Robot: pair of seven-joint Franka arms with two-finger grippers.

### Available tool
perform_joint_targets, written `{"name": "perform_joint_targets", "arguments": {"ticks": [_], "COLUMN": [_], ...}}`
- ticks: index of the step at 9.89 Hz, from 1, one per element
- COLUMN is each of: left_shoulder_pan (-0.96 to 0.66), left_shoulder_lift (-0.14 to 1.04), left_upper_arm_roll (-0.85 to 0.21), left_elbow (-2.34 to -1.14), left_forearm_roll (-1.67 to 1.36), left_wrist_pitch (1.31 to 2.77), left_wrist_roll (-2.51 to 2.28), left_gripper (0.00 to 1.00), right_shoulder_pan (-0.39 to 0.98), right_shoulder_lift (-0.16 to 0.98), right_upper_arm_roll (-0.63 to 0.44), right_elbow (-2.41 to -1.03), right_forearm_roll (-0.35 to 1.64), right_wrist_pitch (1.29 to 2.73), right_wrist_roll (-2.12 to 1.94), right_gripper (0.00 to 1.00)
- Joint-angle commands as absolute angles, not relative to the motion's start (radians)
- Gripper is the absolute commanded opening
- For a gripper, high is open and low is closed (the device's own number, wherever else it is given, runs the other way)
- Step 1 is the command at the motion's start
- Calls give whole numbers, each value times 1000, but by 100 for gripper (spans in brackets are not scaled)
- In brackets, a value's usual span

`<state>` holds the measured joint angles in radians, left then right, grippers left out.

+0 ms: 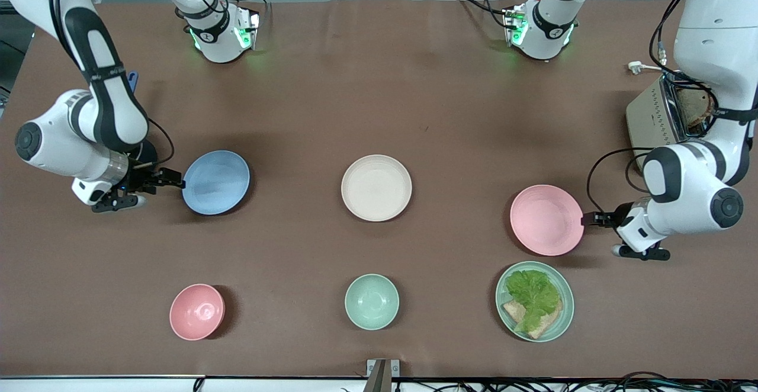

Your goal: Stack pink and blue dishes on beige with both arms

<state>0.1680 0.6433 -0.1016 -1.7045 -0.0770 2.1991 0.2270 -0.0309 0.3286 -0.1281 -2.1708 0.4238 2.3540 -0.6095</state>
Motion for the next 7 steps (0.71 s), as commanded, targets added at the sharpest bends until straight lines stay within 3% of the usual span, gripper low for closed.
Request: {"name": "perform_joint_targets", "arguments": {"ticks": [1,3,5,7], "left_shoulder_pan": [166,167,167,169], "left_shoulder_lift": [683,687,686,684], "left_upper_arm_roll": [-101,-103,-113,-123], "left_elbow": [-1709,-1723,-1726,-1726], "left_forearm_roll": [-92,-92,-94,-95], "left_wrist_pitch": [2221,2223,2221,2217], "left_wrist_roll": [239,239,230,224], "left_gripper": [58,49,31,4], "right_shoulder_pan": [-55,-89,-62,-57], "right_shoulder_lift": [366,390,390,394], "right_upper_arm_roll": [-123,-121,-121,-118], "right_elbow": [-2174,-2184,-2206,-2220], "right_forearm_roll": [549,595,629,630], "right_wrist_pitch": [2381,2391,2431,2460], "right_wrist_roll": [-789,-871,-876,-874], "right_gripper": [100,97,89,78]}}
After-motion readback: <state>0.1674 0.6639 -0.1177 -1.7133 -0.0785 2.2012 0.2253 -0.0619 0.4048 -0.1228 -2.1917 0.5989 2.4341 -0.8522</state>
